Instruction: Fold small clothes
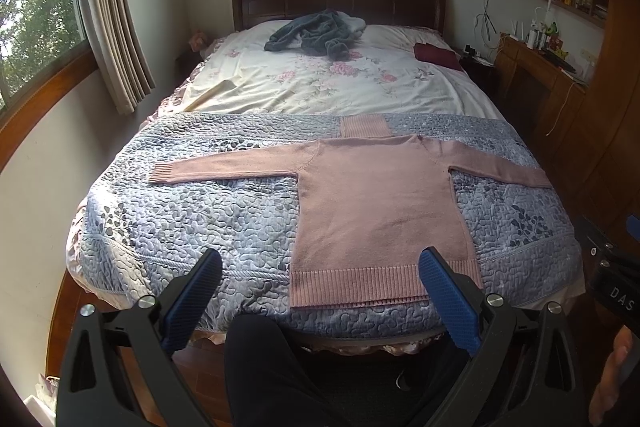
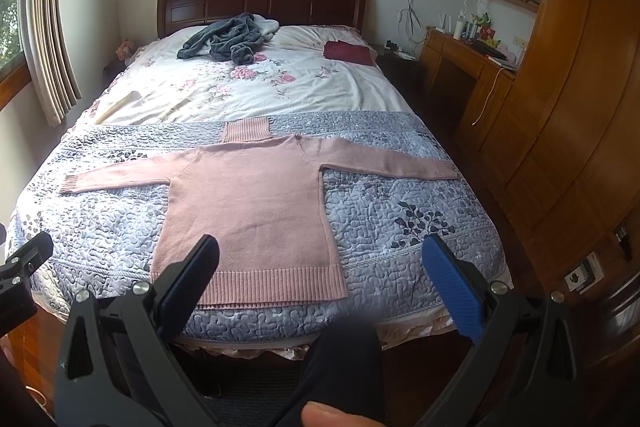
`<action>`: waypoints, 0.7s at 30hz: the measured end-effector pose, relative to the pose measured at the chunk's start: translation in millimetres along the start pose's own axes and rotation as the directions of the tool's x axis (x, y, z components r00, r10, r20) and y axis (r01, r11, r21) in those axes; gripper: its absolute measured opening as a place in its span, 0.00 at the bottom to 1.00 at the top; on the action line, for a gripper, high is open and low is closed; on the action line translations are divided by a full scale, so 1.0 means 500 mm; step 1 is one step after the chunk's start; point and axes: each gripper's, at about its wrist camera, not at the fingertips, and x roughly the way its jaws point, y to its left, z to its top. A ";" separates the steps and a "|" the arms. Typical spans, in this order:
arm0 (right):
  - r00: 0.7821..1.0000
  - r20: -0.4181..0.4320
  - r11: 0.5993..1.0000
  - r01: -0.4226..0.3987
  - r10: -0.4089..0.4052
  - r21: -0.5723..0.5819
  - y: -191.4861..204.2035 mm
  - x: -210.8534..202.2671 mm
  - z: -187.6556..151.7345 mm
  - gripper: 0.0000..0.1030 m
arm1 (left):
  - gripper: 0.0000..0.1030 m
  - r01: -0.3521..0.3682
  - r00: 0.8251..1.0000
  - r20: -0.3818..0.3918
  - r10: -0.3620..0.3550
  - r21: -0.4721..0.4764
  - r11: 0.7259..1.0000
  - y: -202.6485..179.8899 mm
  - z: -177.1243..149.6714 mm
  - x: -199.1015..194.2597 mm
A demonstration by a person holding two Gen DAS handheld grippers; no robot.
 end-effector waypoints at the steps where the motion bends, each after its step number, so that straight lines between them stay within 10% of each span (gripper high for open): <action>1: 1.000 0.000 1.000 0.000 0.000 0.000 0.000 -0.001 0.000 0.97 | 0.96 0.000 1.000 0.000 0.000 -0.001 1.000 0.000 0.000 0.000; 21: 1.000 -0.019 1.000 -0.001 0.001 -0.002 0.000 0.022 0.006 0.97 | 0.96 0.009 1.000 -0.018 -0.009 0.002 1.000 -0.005 0.001 0.016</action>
